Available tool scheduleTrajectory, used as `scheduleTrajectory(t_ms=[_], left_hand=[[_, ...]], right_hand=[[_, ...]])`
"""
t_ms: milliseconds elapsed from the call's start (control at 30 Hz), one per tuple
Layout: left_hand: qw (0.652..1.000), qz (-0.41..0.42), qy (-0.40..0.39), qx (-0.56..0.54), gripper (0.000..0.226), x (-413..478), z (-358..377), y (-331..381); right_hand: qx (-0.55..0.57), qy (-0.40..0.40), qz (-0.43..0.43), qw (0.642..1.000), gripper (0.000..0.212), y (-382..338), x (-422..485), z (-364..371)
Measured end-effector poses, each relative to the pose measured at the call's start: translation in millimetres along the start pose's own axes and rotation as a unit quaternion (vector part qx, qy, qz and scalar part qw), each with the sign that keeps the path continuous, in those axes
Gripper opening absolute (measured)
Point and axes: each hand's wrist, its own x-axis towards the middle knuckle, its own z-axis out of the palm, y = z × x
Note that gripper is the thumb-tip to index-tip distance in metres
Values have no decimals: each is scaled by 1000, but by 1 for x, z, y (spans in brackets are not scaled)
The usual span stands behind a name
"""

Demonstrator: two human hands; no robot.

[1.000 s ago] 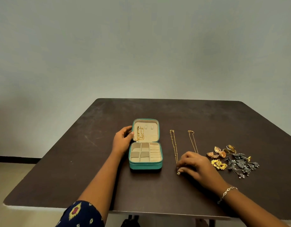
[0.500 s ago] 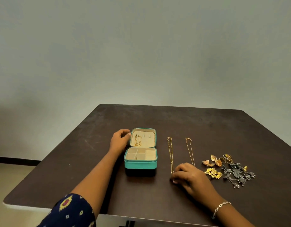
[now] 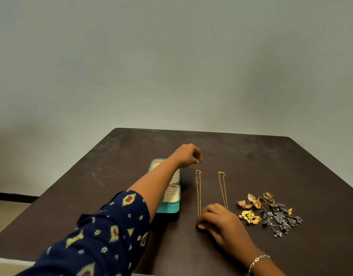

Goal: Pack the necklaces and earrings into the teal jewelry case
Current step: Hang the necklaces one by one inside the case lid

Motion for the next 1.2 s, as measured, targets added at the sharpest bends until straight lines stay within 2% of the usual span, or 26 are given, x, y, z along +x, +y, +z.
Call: scheduleTrajectory(t_ms=[133,333,500,600,833,900,1033,1133,1200], left_hand=[[997,-22,-50,53,16,16,9,-5],[986,-35,-62,152,17,30,23,-19],[981,-37,-82,171,20,36,31,-19],[982,-32,-71,172,14,36,35,-19],[970,-29,-72,228,19,34,38,-18],[979,-38,-51,193,16,33,35,-18],[997,-62,10,40,15,28,23,-17],[994,-69,40,-72,12,19,13,-12],[986,-76,55,-135,19,12,6,-9]], right_hand=[[5,2,-1,1000,8,1,2,2],[2,2,1,1000,7,2,1,3],[6,1,2,1000,7,3,2,4],[6,5,1,1000,6,2,2,3],[27,12,-2,1000,6,-1,2,0],[45,24,-5,999,6,-4,3,-2],[66,52,-16,996,7,-6,3,-6],[86,70,-14,994,17,-9,3,-8],[90,82,-17,992,22,-12,4,-11]])
